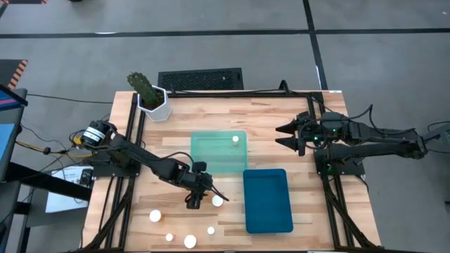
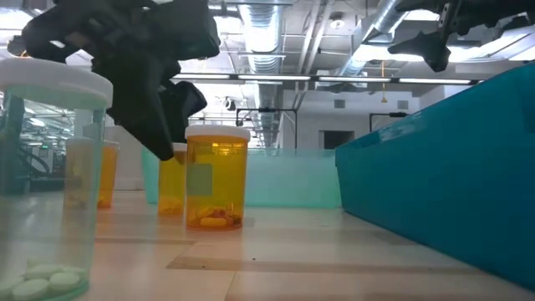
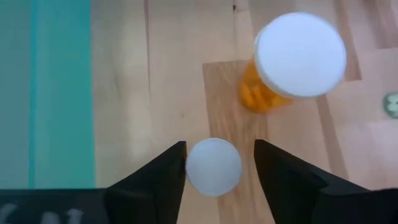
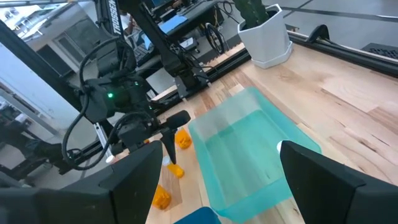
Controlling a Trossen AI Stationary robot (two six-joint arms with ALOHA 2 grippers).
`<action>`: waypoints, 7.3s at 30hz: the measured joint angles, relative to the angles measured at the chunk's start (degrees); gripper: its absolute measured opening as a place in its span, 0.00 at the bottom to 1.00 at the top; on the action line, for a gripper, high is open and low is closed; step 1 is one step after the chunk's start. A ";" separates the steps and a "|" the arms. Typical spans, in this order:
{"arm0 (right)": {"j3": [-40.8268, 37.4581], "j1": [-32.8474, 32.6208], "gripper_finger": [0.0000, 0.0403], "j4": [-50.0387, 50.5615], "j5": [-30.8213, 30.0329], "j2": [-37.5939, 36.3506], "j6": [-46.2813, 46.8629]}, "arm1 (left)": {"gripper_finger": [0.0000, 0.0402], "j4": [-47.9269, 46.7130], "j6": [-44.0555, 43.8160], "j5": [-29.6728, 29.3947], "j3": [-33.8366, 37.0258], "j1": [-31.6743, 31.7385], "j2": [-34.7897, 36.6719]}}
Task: Pick and place medicine bottles into bin by pill shape (circle, oval)
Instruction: Put the small orange pill bottle into the light blue bin, then put the blue pill bottle into the light blue bin
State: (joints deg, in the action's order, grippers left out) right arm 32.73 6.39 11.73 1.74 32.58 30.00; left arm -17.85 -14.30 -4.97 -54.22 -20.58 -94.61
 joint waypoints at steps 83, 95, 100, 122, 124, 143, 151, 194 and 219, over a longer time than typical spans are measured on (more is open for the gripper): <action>0.07 0.00 0.83 0.44 -0.03 0.01 -0.07 | 0.28 -7.72 10.40 -4.88 -18.69 27.72 -8.76; 0.07 0.01 0.83 0.72 -0.03 0.00 -0.08 | 0.28 -5.96 13.62 -3.26 -18.59 29.43 -10.72; 0.07 0.02 0.83 1.34 -0.03 0.02 -0.07 | 0.28 -5.07 13.56 -1.75 -18.70 29.16 -13.45; 0.07 0.00 0.83 1.55 -0.03 -0.01 -0.52 | 0.28 -5.12 14.88 -6.34 -18.69 29.20 -13.35; 0.07 0.00 0.83 1.55 -0.05 -0.01 -0.55 | 0.28 -5.15 14.94 -5.69 -18.69 29.20 -13.36; 0.05 0.00 0.83 1.55 -0.05 -0.01 -0.59 | 0.29 -5.04 15.49 -4.16 -18.69 29.20 -13.37; 0.04 0.00 0.83 1.55 -0.05 0.01 -0.57 | 0.41 -4.65 15.19 -5.81 -18.69 29.20 -13.39; 0.02 0.00 0.83 1.53 3.06 0.02 -1.55 | 0.65 -34.45 -19.71 -7.48 -39.54 -8.93 -4.80; 0.02 -3.09 0.83 1.87 4.76 0.02 -0.04 | 0.65 -19.46 -23.74 -9.85 -39.65 -18.54 -24.38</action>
State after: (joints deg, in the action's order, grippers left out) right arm 32.75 3.30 13.60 6.50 32.60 29.95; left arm -37.31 -38.04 -14.82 -93.86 -39.12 -119.00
